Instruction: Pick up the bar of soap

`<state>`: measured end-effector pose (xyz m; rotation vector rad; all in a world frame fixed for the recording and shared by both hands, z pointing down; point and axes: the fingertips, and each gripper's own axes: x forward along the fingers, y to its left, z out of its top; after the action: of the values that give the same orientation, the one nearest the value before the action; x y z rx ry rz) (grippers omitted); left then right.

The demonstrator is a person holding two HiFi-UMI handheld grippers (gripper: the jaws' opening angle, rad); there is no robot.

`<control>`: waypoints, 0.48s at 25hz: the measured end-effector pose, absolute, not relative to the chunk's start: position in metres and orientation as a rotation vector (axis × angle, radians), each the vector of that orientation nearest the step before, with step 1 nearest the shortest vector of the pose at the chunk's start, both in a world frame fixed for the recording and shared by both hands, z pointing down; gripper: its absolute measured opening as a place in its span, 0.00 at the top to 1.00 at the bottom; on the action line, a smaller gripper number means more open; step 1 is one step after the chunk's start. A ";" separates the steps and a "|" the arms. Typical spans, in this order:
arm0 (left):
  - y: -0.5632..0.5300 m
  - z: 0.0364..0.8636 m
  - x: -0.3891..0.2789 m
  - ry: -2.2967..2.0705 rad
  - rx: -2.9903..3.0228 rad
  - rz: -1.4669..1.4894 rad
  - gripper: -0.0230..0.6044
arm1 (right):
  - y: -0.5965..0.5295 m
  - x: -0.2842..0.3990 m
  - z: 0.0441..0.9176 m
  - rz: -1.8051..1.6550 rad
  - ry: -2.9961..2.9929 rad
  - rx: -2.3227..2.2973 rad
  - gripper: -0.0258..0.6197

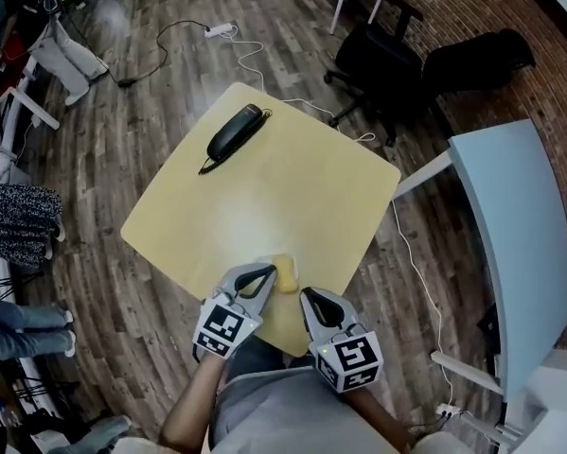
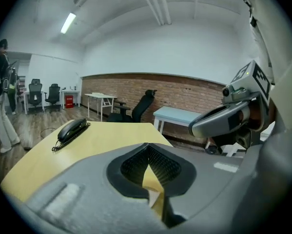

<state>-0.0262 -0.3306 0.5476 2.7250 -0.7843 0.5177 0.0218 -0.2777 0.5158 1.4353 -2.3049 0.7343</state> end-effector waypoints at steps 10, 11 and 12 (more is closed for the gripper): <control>-0.348 0.608 -0.006 -0.518 2.805 0.679 0.96 | -0.281 0.032 0.560 0.998 -2.182 1.579 0.82; -0.348 0.612 -0.003 -0.495 2.806 0.686 0.96 | -0.280 0.034 0.568 1.049 -2.161 1.597 0.79; -0.348 0.616 -0.001 -0.479 2.804 0.688 0.96 | -0.280 0.035 0.576 1.101 -2.139 1.613 0.77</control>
<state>-0.0009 -0.3478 0.6161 2.8045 -0.4790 0.6877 0.0348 -0.2799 0.5758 1.6133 -2.1391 1.1013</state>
